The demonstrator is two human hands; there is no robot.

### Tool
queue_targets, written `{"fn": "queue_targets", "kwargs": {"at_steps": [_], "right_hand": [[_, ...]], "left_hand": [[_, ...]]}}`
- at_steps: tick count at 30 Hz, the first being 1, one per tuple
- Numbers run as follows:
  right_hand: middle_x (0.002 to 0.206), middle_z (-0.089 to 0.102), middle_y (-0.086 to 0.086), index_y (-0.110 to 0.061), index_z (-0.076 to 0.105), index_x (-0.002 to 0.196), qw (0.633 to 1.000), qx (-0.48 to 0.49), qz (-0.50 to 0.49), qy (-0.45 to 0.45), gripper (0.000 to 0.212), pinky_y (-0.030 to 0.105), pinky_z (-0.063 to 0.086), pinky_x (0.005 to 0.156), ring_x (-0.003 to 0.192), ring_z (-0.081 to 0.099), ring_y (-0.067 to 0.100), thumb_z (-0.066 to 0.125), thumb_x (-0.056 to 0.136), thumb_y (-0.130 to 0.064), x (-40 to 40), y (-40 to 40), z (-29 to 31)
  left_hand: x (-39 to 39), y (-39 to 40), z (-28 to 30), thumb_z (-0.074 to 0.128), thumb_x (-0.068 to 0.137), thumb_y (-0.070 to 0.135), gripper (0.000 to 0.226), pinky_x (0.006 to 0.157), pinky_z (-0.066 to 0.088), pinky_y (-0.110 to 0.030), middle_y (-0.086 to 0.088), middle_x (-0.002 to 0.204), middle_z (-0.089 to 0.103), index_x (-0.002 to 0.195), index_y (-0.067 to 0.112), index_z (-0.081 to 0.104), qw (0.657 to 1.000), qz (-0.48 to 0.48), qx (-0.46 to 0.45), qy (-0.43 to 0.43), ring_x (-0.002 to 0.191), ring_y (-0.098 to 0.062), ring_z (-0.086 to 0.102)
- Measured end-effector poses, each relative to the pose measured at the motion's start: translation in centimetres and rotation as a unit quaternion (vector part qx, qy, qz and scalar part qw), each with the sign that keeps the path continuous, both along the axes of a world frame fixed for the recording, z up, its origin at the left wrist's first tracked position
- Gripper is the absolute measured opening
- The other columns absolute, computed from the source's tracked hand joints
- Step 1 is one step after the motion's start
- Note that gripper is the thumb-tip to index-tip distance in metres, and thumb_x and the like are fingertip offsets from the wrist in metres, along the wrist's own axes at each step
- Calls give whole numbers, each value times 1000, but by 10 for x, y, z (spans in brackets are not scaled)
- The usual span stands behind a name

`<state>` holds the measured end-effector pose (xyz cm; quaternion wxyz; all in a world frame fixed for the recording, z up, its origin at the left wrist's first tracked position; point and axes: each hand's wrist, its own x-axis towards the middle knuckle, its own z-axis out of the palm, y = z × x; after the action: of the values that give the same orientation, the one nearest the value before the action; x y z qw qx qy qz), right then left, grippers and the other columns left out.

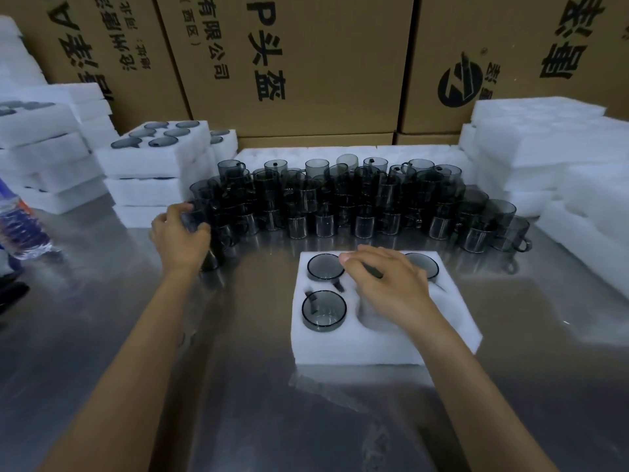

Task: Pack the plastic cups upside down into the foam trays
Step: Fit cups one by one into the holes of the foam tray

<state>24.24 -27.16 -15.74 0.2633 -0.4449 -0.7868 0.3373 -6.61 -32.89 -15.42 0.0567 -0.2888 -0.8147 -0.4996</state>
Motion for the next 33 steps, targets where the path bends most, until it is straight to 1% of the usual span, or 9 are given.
{"fn": "queue_targets", "kwargs": {"at_steps": [7,9,11,13,15,20,25,28,33], "right_hand": [[144,50,-25,-56,67,103,1000,1,6,9,19,18,4,89,142,27,0,50,95,-59,0,0,0],[137,55,-23,-52,67,108,1000,10,-1,19,17,20,5,101,140,33,2,55,96,-52,1,-1,1],[123,60,-24,-46,65,118,999,3,-4,48,23,30,14,119,132,41,3,60,96,-44,4,0,3],[124,61,-23,-41,61,127,993,-37,9,113,32,38,30,119,127,47,1,64,95,-37,8,2,12],[131,60,-18,-37,56,135,977,-65,29,200,43,36,39,115,126,51,-1,67,94,-36,12,5,24],[126,63,-24,-43,54,134,957,11,86,278,52,20,50,94,117,60,0,77,87,-36,22,7,35],[134,60,-16,-37,55,136,958,82,74,263,61,37,53,99,120,61,12,82,83,-25,30,5,24],[135,59,-20,-38,54,138,963,77,77,245,63,36,49,104,124,58,8,81,84,-19,35,0,25],[117,69,-8,-26,61,131,972,12,77,223,53,48,51,88,102,63,16,77,84,-6,48,-2,32]], "left_hand": [[25,0,-5,65,89,3,12,92,38,-22,-20,123,51,100,4,61,993,-38,68,89,111,-29,51],[49,0,4,71,87,8,15,96,44,-25,-12,121,46,98,11,60,988,-67,107,89,103,-24,55],[77,2,16,77,83,14,29,90,43,-11,-3,117,44,101,21,56,981,-104,141,87,99,-6,54],[110,6,27,83,78,19,52,91,44,-13,1,119,46,114,32,47,970,-159,174,63,102,6,51],[143,11,36,85,75,25,70,94,48,-24,6,120,46,127,40,40,957,-218,190,36,111,-1,51],[196,14,29,78,84,22,72,94,41,-5,18,124,34,145,27,40,920,-335,166,123,121,7,43],[194,9,19,81,80,10,63,97,38,-6,6,127,36,133,19,47,904,-355,159,175,118,3,46],[190,1,17,78,78,3,66,102,40,-12,10,129,40,132,24,47,900,-379,140,163,122,2,46],[189,-6,23,85,74,26,84,89,48,-14,19,109,51,138,47,35,899,-429,68,54,105,-4,58]]}}
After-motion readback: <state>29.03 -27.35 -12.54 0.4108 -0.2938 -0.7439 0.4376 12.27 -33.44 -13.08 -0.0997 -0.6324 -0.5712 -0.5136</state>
